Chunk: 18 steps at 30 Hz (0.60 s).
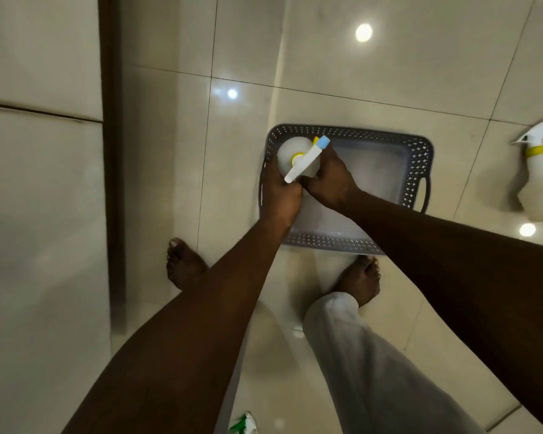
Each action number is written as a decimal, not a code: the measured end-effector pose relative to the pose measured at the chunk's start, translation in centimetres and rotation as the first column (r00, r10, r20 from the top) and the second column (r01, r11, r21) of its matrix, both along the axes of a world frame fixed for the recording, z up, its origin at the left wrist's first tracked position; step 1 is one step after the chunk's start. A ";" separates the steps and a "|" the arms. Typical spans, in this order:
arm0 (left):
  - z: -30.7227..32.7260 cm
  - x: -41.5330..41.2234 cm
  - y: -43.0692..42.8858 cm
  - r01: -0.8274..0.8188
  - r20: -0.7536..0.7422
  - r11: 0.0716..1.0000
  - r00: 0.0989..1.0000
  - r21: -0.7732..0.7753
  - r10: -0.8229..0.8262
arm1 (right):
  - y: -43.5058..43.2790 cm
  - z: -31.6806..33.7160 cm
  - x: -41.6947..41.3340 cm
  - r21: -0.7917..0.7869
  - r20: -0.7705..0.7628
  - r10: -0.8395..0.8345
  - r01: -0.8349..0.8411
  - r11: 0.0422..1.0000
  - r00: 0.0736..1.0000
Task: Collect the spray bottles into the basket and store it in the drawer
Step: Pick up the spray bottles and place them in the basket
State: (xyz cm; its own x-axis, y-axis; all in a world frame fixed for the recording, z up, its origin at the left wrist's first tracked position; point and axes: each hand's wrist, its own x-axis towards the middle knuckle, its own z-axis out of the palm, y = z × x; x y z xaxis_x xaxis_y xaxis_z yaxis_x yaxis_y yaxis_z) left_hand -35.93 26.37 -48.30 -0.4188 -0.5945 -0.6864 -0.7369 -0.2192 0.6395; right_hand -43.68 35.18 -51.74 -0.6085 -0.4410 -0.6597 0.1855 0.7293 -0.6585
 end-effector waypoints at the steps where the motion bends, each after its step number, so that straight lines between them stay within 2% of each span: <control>1: 0.1 0.2 0.1 -0.001 -0.002 1.000 1.000 0.009 0.001 | 0.1 0.3 0.0 -0.001 0.006 -0.001 0.001 1.000 1.000; 5: 2.6 1.1 1.2 -0.104 0.019 0.994 0.995 0.046 0.103 | 1.6 2.6 0.0 -0.003 0.007 -0.020 0.020 1.000 1.000; 9: 6.0 2.0 3.8 -0.148 0.205 0.985 0.970 0.088 0.127 | 5.9 6.1 0.2 0.034 -0.025 -0.073 0.073 0.997 0.997; 11: 7.4 2.1 5.8 -0.124 0.258 0.980 0.963 0.154 0.081 | 9.1 8.0 0.1 0.025 -0.069 -0.113 0.115 0.993 0.991; 15: 9.1 0.4 10.8 -0.008 0.225 0.970 0.973 0.242 -0.048 | 16.3 11.7 -0.9 0.010 -0.192 -0.195 0.200 0.980 0.962; 18: 10.0 -2.4 15.7 0.055 0.154 0.950 0.982 0.306 -0.106 | 22.2 13.6 -2.3 0.044 -0.346 -0.189 0.217 0.975 0.919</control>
State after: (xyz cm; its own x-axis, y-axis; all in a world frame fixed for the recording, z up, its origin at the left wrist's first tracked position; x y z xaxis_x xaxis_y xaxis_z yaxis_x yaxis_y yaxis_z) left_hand -38.35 42.05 -38.26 -0.3214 -0.3200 -0.8912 -0.8501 -0.3172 0.4204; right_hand -46.01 57.34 -38.13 -0.8723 -0.2387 -0.4267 0.1118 0.7523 -0.6493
